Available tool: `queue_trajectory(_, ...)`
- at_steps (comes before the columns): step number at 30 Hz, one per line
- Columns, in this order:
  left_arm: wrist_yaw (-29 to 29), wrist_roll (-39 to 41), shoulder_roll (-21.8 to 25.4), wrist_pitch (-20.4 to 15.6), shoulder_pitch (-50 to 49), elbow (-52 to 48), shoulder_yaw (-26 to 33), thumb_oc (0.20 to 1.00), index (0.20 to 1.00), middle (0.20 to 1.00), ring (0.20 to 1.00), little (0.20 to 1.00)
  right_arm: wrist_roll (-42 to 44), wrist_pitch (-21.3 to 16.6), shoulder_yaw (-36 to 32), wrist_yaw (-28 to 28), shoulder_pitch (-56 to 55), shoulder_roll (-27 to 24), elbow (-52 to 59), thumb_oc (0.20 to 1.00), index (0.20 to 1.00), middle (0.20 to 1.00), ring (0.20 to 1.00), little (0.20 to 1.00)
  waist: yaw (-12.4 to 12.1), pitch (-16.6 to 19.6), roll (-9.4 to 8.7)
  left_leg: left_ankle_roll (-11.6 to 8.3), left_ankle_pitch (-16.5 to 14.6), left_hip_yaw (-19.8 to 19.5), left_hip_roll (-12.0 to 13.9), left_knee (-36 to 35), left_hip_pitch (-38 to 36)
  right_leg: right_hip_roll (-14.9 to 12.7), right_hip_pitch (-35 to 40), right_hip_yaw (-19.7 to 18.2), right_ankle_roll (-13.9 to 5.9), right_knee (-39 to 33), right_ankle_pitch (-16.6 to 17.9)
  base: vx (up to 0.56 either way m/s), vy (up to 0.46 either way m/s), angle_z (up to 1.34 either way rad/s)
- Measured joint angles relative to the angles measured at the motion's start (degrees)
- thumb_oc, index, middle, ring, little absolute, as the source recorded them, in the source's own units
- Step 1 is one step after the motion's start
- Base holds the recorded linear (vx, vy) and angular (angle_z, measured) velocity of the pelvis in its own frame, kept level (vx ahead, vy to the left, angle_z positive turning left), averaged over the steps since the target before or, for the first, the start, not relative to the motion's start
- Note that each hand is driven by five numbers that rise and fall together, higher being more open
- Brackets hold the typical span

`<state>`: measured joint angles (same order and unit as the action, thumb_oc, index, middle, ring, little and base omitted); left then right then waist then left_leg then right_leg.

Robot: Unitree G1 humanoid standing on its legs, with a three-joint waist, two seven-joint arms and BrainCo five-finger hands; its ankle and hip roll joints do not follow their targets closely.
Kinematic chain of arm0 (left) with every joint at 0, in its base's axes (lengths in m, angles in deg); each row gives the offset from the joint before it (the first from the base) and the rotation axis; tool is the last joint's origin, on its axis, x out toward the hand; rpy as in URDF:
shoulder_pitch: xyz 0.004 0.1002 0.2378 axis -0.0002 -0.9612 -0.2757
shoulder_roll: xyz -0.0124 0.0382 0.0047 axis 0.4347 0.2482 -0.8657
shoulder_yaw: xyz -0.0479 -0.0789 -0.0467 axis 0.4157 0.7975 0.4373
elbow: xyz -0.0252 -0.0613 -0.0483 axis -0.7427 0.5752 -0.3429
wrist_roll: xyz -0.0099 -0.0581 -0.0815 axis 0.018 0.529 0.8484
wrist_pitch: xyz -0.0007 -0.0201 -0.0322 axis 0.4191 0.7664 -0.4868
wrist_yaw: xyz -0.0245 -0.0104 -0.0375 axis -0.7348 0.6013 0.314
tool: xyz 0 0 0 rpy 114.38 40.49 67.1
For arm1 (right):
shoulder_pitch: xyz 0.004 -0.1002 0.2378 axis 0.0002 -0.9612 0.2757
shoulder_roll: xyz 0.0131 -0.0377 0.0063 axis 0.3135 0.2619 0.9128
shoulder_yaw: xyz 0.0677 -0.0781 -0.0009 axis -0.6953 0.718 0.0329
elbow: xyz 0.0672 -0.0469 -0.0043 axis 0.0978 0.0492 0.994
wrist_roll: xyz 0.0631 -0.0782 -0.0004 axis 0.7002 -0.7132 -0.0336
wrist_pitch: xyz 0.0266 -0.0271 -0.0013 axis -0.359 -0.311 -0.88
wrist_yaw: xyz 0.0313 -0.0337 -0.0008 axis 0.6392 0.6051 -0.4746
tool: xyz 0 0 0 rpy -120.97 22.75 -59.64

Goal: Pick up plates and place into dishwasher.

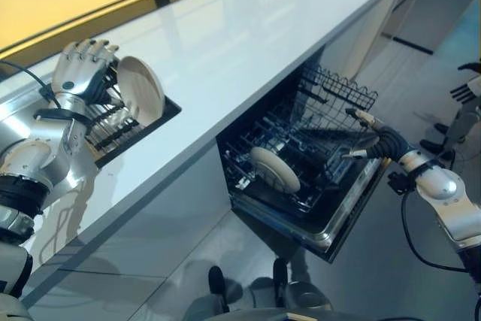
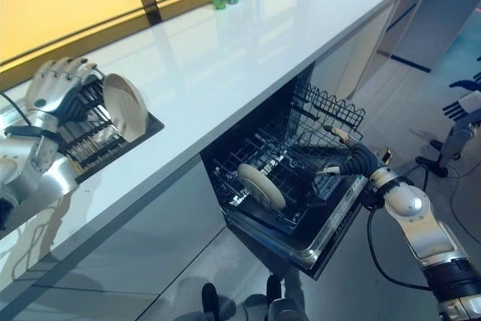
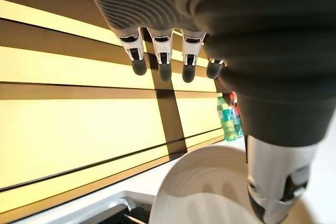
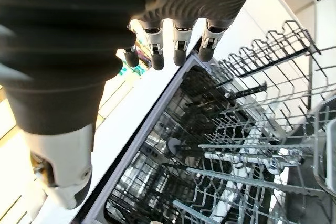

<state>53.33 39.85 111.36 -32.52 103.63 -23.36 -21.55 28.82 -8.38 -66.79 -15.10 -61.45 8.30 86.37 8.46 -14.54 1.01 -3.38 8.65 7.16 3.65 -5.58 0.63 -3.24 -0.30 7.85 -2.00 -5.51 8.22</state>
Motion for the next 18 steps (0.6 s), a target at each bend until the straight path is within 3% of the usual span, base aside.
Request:
queue_trajectory(8, -3.05, 0.54, 0.46, 3.29, 2.82, 1.53, -0.07, 1.000, 1.000, 1.000, 1.000, 1.000, 1.95, -0.01, 0.06, 0.94, 0.25, -0.21, 0.06, 1.000, 1.000, 1.000, 1.000, 1.000, 0.39, -3.45, 0.11, -0.37, -0.31, 0.64, 0.02, 0.01, -0.07, 0.09, -0.37, -0.77, 0.00, 0.26, 0.01, -0.04, 0.027, -0.05)
queue_trajectory(18, -1.13, 0.48, 0.62, 3.19, 6.84, 3.10, -2.49, 1.000, 1.000, 1.000, 1.000, 1.000, 2.01, 0.02, 1.79, 0.98, 4.17, -1.73, 0.13, 1.000, 1.000, 1.000, 1.000, 1.000, 0.51, -4.94, 0.16, -0.52, -0.43, 0.83, 0.01, 0.01, 0.51, 0.06, -1.05, -0.97, 0.04, 0.00, -0.04, -0.05, 0.014, -0.01)
